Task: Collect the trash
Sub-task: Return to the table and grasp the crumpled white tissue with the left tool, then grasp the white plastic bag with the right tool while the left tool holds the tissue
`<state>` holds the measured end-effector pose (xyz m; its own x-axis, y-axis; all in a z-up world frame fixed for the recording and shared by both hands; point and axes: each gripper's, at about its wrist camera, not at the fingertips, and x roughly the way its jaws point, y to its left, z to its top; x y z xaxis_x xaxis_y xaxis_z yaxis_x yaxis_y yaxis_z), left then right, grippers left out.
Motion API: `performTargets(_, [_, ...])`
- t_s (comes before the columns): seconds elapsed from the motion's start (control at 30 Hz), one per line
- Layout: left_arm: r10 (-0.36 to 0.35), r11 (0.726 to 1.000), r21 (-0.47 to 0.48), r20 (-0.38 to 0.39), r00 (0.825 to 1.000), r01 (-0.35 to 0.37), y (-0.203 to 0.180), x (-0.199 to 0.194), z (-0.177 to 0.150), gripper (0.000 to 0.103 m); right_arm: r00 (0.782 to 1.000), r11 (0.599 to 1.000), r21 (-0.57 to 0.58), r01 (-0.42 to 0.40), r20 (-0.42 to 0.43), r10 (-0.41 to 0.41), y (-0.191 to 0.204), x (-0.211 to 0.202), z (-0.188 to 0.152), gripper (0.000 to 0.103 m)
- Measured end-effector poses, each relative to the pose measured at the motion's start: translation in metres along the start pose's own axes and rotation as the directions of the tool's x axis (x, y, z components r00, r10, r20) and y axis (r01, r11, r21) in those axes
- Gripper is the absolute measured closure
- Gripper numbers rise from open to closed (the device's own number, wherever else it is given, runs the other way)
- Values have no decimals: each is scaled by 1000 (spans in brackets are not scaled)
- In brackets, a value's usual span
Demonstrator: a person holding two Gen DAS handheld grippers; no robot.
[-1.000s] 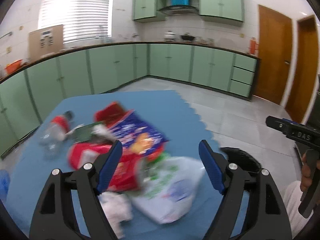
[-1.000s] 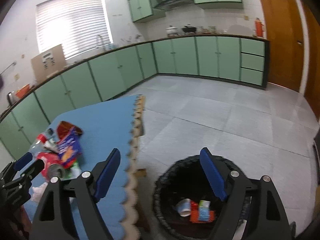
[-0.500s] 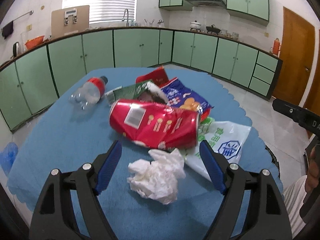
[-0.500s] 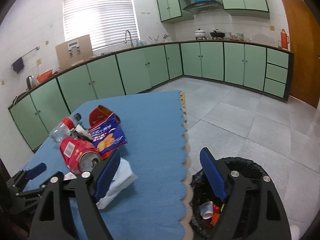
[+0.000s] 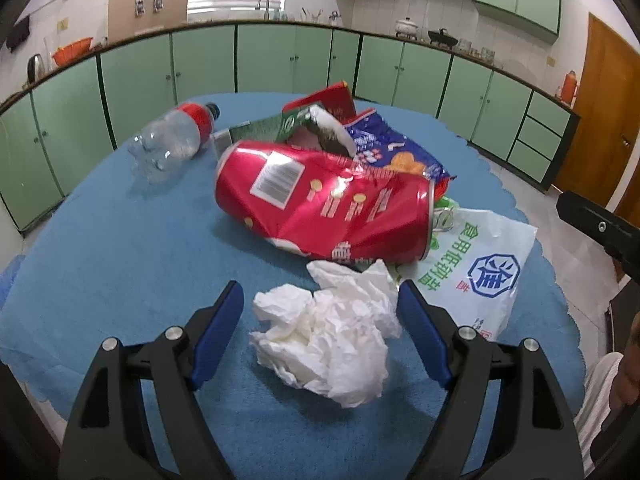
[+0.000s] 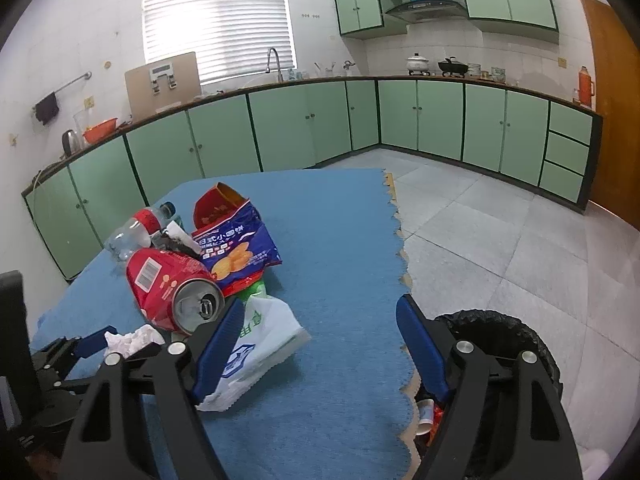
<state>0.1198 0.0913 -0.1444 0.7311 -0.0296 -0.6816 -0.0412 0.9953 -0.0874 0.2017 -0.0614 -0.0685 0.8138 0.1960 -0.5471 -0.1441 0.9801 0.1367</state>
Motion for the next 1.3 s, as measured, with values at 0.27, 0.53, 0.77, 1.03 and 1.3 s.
performTargets(0.27, [-40, 999, -15, -32, 999, 40, 2, 6, 1, 61, 999, 1000, -25, -11, -37, 10, 11, 10, -5, 28])
performTargets(0.53, [0, 1000, -29, 66, 998, 1, 8, -14, 10, 68, 997, 999, -52, -11, -82, 7, 20, 25, -12, 32])
performTargets(0.77, [41, 999, -23, 93, 995, -39, 16, -12, 16, 69, 992, 998, -56, 8, -123, -15, 22, 42, -15, 34])
performTargets(1.03, [47, 998, -34, 68, 997, -45, 25, -5, 13, 69, 977, 996, 1, -86, -194, 85, 19, 57, -19, 69])
performTargets(1.3, [48, 999, -19, 82, 995, -47, 24, -9, 14, 69, 981, 990, -21, -142, -138, 138, 24, 37, -10, 96])
